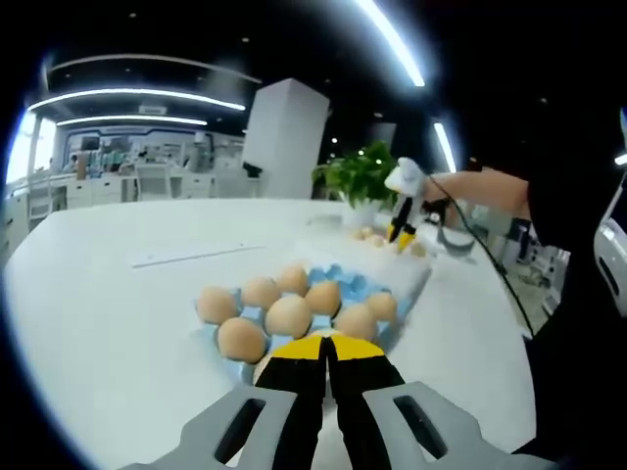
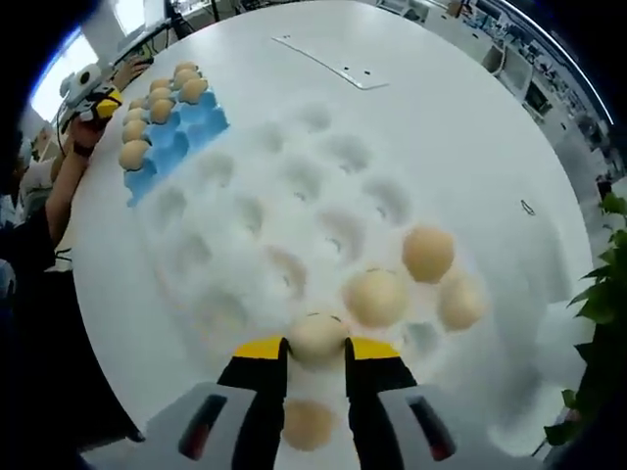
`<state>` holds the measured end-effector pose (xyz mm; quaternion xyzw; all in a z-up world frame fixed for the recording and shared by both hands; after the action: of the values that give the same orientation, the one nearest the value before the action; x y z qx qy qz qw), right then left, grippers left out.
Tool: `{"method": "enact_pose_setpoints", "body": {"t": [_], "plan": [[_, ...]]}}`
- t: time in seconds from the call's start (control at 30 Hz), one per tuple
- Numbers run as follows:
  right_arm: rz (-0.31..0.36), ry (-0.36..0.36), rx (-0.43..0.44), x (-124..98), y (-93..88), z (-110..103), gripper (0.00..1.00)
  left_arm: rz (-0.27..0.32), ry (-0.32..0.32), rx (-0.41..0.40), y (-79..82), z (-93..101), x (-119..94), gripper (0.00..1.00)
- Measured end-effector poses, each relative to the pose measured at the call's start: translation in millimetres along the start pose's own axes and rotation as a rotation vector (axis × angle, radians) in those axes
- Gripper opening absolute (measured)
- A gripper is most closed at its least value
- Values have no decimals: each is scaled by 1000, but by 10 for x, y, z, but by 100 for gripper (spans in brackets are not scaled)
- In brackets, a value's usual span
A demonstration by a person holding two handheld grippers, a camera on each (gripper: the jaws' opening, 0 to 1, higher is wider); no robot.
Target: Pick up the eggs on the table and place them into the egg tray on the table
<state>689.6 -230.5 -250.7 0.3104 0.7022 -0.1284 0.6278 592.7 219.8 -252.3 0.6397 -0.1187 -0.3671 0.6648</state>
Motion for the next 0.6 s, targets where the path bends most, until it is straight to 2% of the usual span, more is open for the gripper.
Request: {"method": "enact_pose_setpoints", "body": {"t": [0.3, 0.5, 0.6], "plan": [[-44, -40, -3, 85, 27, 50, 26, 5, -1, 10, 14, 24, -3, 0], [-46, 21, 18, 120, 24, 102, 27, 1, -2, 22, 10, 58, 2, 0], [-88, 29, 15, 145, 47, 72, 28, 3, -1, 21, 14, 50, 2, 0]]}}
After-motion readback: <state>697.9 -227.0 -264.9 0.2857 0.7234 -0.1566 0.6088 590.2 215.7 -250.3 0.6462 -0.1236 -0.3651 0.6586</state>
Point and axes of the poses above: the point that each gripper's makers call its tool centre point, and the gripper's own axes: x roughly forward along the fingers, z roughly to its right, y roughly out of its top, the point moved 6 cm from there along -x, roughly backward along the fingers, and after that the axes turned 11 degrees about y, right-handed, at the moved point
